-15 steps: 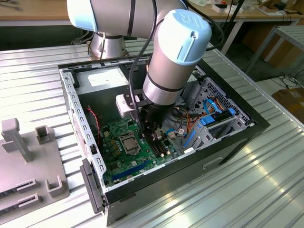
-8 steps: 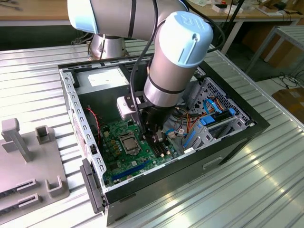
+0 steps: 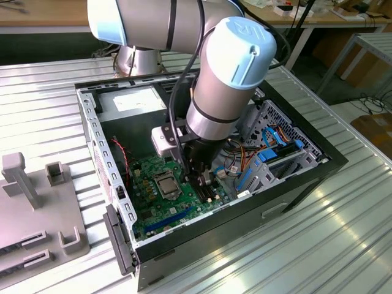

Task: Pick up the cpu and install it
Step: 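Close the cpu cover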

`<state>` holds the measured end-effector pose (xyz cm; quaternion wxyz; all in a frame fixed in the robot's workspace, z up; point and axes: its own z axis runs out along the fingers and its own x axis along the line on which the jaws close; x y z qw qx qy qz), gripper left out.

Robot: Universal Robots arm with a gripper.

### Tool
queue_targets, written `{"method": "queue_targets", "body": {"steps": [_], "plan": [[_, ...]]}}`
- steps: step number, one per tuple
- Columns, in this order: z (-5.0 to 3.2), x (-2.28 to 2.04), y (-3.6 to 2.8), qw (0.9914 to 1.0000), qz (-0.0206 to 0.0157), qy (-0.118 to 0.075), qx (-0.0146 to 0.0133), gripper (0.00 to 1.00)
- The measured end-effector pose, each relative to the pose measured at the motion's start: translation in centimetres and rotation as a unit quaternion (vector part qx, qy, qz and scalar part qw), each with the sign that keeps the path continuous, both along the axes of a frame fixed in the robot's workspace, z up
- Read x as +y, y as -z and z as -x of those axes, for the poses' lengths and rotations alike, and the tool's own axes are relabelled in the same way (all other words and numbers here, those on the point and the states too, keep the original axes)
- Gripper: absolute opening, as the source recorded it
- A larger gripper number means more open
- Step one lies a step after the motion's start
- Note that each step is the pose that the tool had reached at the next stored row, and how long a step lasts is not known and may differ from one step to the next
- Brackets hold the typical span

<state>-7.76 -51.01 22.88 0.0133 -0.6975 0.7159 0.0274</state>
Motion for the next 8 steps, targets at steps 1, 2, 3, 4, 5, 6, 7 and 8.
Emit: {"method": "queue_targets", "body": {"steps": [1, 2, 3, 4, 5, 6, 7, 8], "plan": [[-0.01, -0.04, 0.03, 1.0, 0.0002, -0.001, 0.0, 0.11], [-0.02, -0.07, 0.07, 1.0, 0.0006, -0.002, 0.0, 0.11], [-0.04, -0.07, 0.12, 1.0, 0.0009, -0.002, 0.0, 0.11], [-0.06, -0.08, 0.17, 1.0, 0.0011, -0.003, 0.0, 0.11], [-0.09, -0.08, 0.21, 0.99999, 0.0012, -0.003, 0.0, 0.11], [-0.12, -0.08, 0.26, 0.99999, 0.0013, -0.004, 0.0, 0.11], [-0.15, -0.07, 0.31, 0.99999, 0.0015, -0.004, 0.0, 0.11], [-0.17, -0.08, 0.37, 0.99999, 0.0016, -0.005, 0.0, 0.11]]}}
